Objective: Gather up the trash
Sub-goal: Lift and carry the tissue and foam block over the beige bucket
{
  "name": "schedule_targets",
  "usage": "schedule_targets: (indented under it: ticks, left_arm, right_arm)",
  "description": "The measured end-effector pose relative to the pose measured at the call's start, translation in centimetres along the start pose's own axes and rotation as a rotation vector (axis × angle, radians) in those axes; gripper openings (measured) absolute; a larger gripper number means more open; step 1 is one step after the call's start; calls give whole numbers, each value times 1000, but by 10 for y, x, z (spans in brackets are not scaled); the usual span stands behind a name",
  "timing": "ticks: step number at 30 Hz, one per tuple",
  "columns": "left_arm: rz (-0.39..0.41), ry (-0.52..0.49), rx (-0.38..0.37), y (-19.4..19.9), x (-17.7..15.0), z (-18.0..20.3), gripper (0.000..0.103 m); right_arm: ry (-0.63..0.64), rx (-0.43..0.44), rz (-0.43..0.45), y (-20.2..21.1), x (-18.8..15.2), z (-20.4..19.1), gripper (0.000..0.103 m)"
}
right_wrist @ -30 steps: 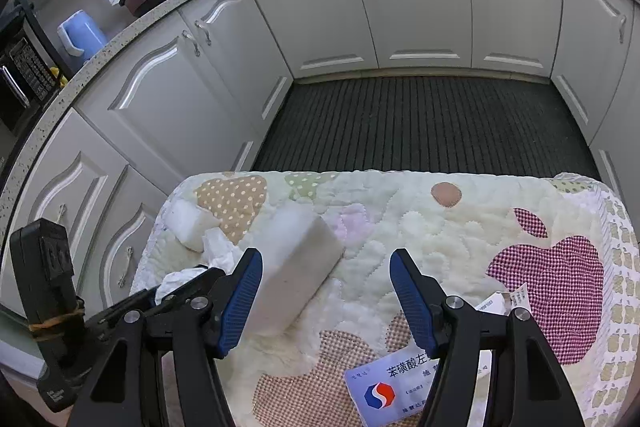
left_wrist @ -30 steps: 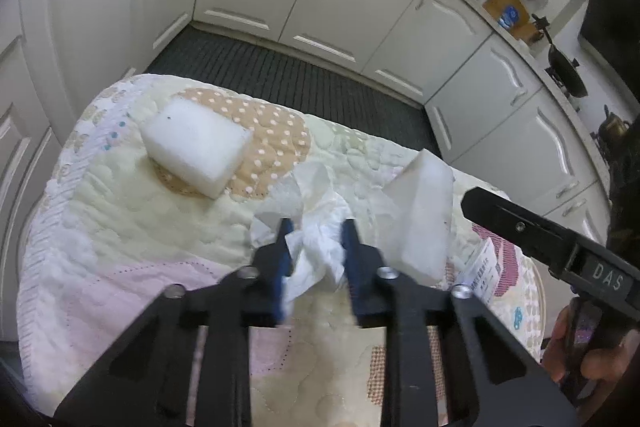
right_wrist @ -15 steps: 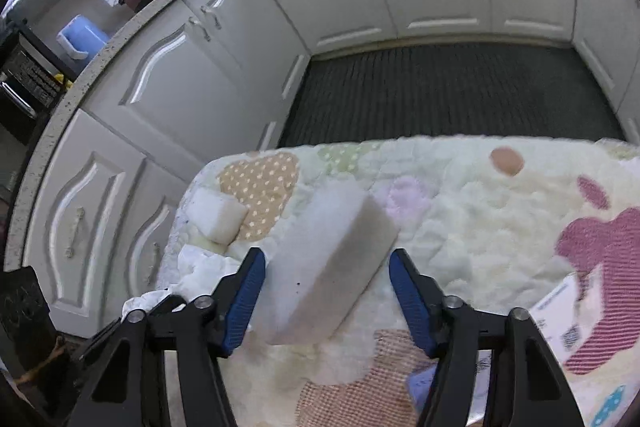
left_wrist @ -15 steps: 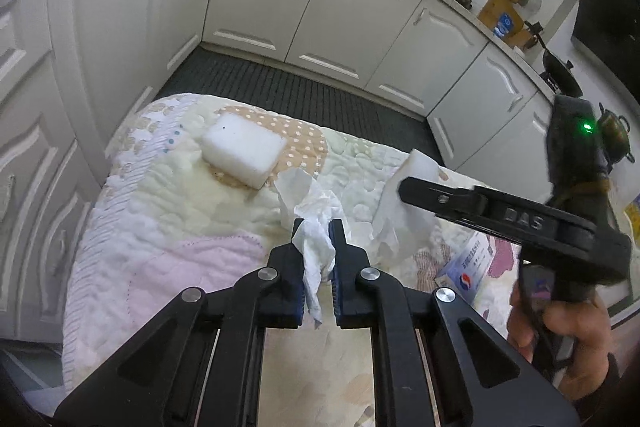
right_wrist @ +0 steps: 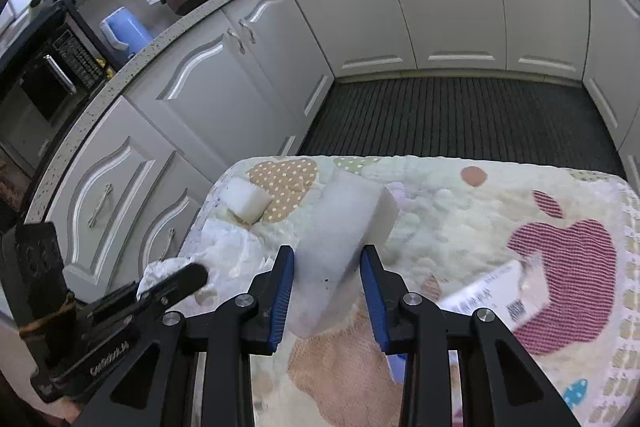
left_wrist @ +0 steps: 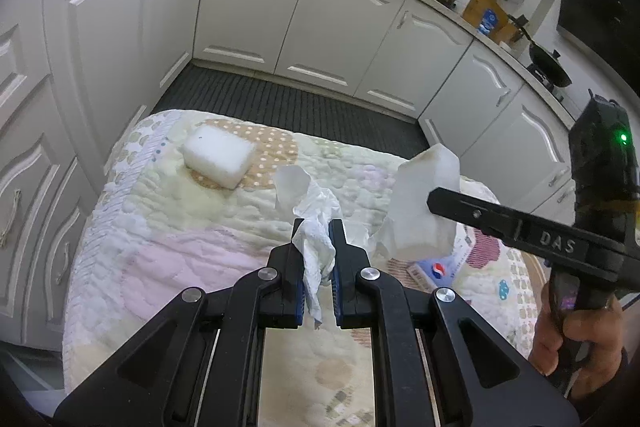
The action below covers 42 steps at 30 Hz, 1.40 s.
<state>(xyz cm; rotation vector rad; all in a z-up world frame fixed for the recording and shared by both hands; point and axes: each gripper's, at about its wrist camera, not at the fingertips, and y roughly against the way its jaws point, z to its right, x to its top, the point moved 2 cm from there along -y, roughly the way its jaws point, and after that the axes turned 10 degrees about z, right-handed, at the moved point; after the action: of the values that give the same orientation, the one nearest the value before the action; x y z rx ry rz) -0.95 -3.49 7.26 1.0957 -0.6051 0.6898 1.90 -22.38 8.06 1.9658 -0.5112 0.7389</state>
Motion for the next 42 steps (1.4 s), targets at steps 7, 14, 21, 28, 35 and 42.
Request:
schedule_targets:
  ticks: [7,14,21,28,35,42]
  left_arm:
    - [3,-62,-10,5,-8,32,8]
    - [2,-113,-24,7,-16,66,8]
    - [14,-172,-64,8,-21,114,8]
    - [-2,-231,-137,-2,-32,174,7]
    - [-37,-294,-232,-19,-47,244,8]
    - [-85,-356,-318,-40,-70,310,8]
  right_arm:
    - [17,-26,15,32,-18,14,33]
    - [6,-52,47,67,-29,34,33]
    - [-17,-95,94,110,-35,66,33]
    - [-64,-168,136,157,-44,114,33]
    - [-110,-255,163,199,-55,163,33]
    - [-185,-354,172,237,-74,223,33]
